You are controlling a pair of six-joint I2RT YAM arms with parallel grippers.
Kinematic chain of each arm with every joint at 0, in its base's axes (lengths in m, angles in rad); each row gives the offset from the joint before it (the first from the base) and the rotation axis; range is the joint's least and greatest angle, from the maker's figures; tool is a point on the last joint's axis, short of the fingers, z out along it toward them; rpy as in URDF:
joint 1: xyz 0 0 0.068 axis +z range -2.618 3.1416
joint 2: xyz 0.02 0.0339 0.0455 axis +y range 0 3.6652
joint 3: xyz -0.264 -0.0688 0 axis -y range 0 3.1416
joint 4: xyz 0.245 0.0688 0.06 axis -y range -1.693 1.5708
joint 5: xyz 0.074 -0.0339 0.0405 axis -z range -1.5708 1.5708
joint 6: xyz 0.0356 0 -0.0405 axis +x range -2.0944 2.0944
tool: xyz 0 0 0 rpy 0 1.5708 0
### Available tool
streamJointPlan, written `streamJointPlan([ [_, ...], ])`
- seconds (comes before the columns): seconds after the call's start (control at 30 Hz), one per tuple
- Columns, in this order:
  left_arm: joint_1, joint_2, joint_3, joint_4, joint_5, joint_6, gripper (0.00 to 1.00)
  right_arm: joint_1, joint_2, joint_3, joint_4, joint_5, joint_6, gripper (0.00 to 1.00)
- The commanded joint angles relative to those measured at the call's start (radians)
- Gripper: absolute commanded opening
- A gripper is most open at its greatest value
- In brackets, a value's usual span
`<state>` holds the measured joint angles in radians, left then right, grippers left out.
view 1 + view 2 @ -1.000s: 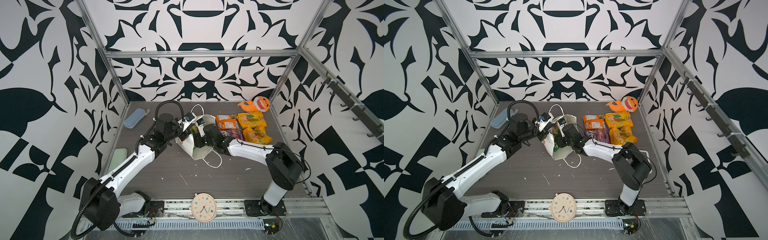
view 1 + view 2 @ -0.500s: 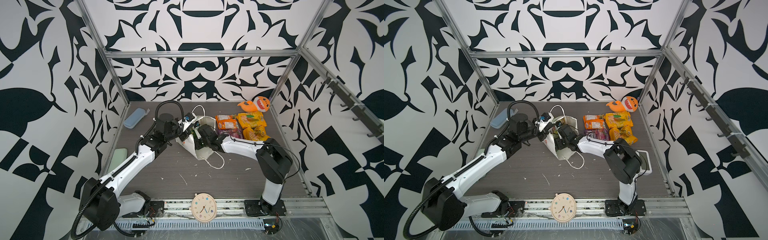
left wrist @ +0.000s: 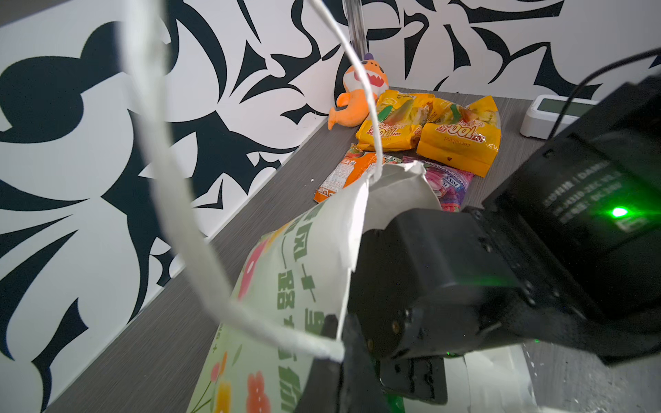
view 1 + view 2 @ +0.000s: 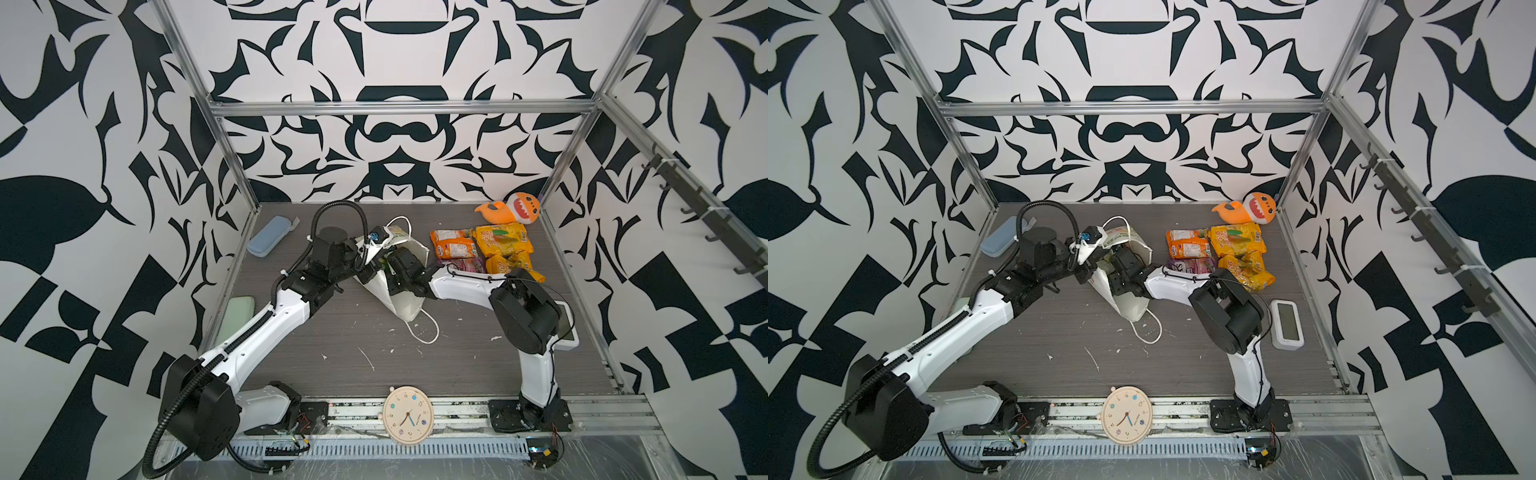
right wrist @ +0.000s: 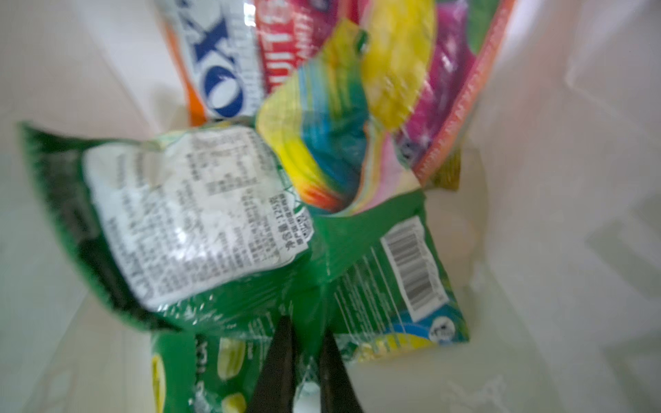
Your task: Take the snacks out of the paper bag
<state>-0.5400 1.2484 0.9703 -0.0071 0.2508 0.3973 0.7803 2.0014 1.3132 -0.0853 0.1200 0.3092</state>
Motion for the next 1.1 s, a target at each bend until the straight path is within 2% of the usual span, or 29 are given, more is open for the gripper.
streamJointPlan([
  [0.0, -0.002, -0.026, 0.001, 0.018, -0.001, 0.000, 0.00, 0.002, -0.010, 0.021, -0.030, 0.024, 0.006, 0.03],
  [0.1, -0.002, -0.028, -0.011, 0.025, -0.005, 0.000, 0.00, 0.002, -0.045, 0.014, -0.023, 0.007, -0.008, 0.00],
  [0.7, -0.001, 0.005, -0.035, 0.043, -0.024, 0.019, 0.00, 0.001, -0.325, -0.089, -0.023, -0.087, -0.031, 0.00],
  [0.83, -0.002, 0.002, -0.038, 0.044, -0.023, 0.016, 0.00, 0.002, -0.315, -0.060, -0.101, -0.097, -0.029, 0.00],
  [0.87, -0.002, 0.000, -0.038, 0.045, -0.024, 0.016, 0.00, 0.002, -0.299, -0.049, -0.122, -0.083, -0.017, 0.06],
  [0.9, -0.002, 0.000, -0.037, 0.047, -0.025, 0.017, 0.00, 0.001, -0.284, -0.043, -0.134, -0.074, 0.000, 0.18],
  [0.93, -0.002, 0.000, -0.036, 0.048, -0.023, 0.016, 0.00, 0.000, -0.272, -0.040, -0.145, -0.062, 0.022, 0.26],
  [1.0, -0.002, 0.001, -0.033, 0.047, -0.020, 0.013, 0.00, -0.001, -0.255, -0.041, -0.152, -0.053, 0.096, 0.36],
  [1.07, -0.002, 0.003, -0.027, 0.042, -0.015, 0.009, 0.00, -0.001, -0.241, -0.034, -0.175, -0.027, 0.181, 0.41],
])
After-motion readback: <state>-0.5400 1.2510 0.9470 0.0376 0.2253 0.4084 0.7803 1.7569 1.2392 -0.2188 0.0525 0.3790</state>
